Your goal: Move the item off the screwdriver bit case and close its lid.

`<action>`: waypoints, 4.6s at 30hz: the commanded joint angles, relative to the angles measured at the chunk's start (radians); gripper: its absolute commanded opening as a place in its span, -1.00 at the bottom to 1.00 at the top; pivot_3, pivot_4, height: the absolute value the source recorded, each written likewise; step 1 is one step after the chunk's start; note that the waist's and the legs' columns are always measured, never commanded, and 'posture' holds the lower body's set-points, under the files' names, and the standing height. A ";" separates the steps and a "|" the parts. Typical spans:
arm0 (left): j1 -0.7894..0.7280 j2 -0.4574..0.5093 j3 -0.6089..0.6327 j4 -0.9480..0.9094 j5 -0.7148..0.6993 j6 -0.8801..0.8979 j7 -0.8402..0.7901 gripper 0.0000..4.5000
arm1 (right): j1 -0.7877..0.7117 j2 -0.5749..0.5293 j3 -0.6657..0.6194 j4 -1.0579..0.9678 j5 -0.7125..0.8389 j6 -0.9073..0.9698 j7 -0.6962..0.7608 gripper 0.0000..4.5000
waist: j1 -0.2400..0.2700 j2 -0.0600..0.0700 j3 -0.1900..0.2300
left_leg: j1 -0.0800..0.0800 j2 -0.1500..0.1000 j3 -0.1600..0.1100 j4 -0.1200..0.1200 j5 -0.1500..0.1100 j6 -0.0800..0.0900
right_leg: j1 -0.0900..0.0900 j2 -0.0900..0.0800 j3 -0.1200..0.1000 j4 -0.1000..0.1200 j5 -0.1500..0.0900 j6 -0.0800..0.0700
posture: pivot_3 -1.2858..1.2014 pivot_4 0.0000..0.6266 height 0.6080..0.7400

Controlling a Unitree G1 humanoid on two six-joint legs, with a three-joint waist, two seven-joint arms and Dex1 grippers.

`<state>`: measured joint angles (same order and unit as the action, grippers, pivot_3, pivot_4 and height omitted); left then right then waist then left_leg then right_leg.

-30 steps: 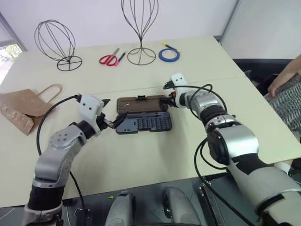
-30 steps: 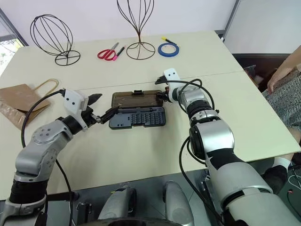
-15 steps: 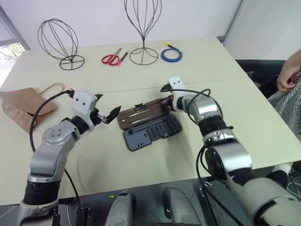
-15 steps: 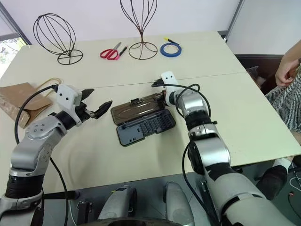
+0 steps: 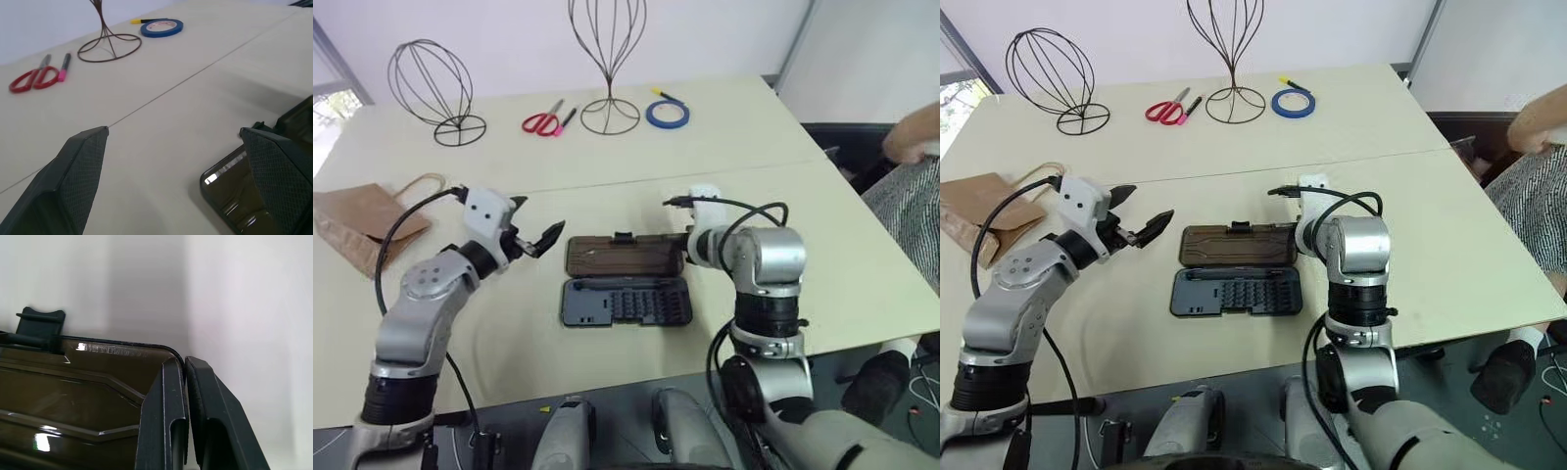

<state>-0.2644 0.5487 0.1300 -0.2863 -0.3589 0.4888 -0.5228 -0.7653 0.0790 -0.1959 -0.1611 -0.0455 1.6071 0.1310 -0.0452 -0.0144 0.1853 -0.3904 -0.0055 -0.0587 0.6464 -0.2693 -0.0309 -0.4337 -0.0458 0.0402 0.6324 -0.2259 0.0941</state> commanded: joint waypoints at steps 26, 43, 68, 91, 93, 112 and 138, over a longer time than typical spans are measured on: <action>0.006 -0.029 0.010 -0.051 0.025 -0.016 0.028 1.00 | -0.040 -0.088 0.267 -0.001 0.150 -0.102 0.055 -0.99 | 0.001 0.000 0.000 | -0.001 0.000 0.000 0.000 0.000 0.000 | 0.000 0.000 0.000 0.000 0.000 0.000 | 0.03 -0.52 1.00; 0.004 -0.031 0.000 -0.054 0.026 -0.017 0.029 1.00 | -0.043 -0.119 0.256 0.015 0.168 -0.085 0.042 -0.59 | 0.001 0.000 0.000 | -0.001 0.000 0.000 0.000 0.000 0.000 | 0.000 -0.001 0.000 0.000 0.000 0.000 | 0.03 -0.52 1.00; 0.301 0.150 0.125 -0.429 -0.348 0.247 -0.168 -0.73 | -0.046 -0.238 0.223 0.091 0.255 -0.483 0.192 1.00 | 0.000 0.000 0.001 | -0.001 0.001 0.001 0.000 0.000 0.000 | 0.000 -0.001 0.000 -0.002 0.000 0.000 | 0.03 -0.52 1.00; 0.494 0.171 -0.070 -0.228 -0.078 -0.020 -0.296 -0.98 | -0.059 -0.363 0.354 0.171 0.325 -0.648 0.510 1.00 | 0.001 0.002 0.002 | -0.001 0.001 0.002 -0.001 0.000 0.000 | 0.000 0.000 0.000 -0.002 -0.003 -0.005 | 0.03 -0.52 1.00; 0.490 0.171 -0.077 -0.210 -0.067 -0.031 -0.299 -0.98 | -0.064 -0.389 0.374 0.164 0.329 -0.661 0.545 1.00 | 0.001 0.002 0.002 | -0.001 0.001 0.002 0.000 0.000 0.000 | 0.000 0.000 0.000 -0.002 -0.003 -0.005 | 0.03 -0.52 1.00; 0.424 0.171 -0.104 -0.351 -0.088 0.139 -0.203 -0.98 | -0.340 -0.410 0.664 0.845 0.026 -1.308 0.879 1.00 | 0.000 0.002 0.002 | 0.000 0.001 0.002 0.000 0.000 0.000 | 0.000 0.001 0.000 -0.002 -0.001 -0.002 | 0.03 -0.52 1.00; 0.521 0.171 -0.068 -0.246 -0.043 -0.011 -0.218 -1.00 | -0.408 -0.323 0.594 1.262 -0.124 -1.589 0.966 -0.96 | -0.001 0.002 0.001 | 0.010 0.001 0.002 -0.001 0.000 0.000 | 0.009 0.000 0.001 -0.001 -0.004 -0.007 | 0.03 -0.52 1.00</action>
<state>0.2495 0.7178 0.0629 -0.5443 -0.4177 0.4770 -0.7383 -1.1649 -0.2429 0.4146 1.0854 -0.1573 0.0038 1.1343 -0.0459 -0.0122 0.1864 -0.3793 -0.0041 -0.0565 0.6455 -0.2694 -0.0308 -0.4244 -0.0454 0.0411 0.6316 -0.2296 0.0872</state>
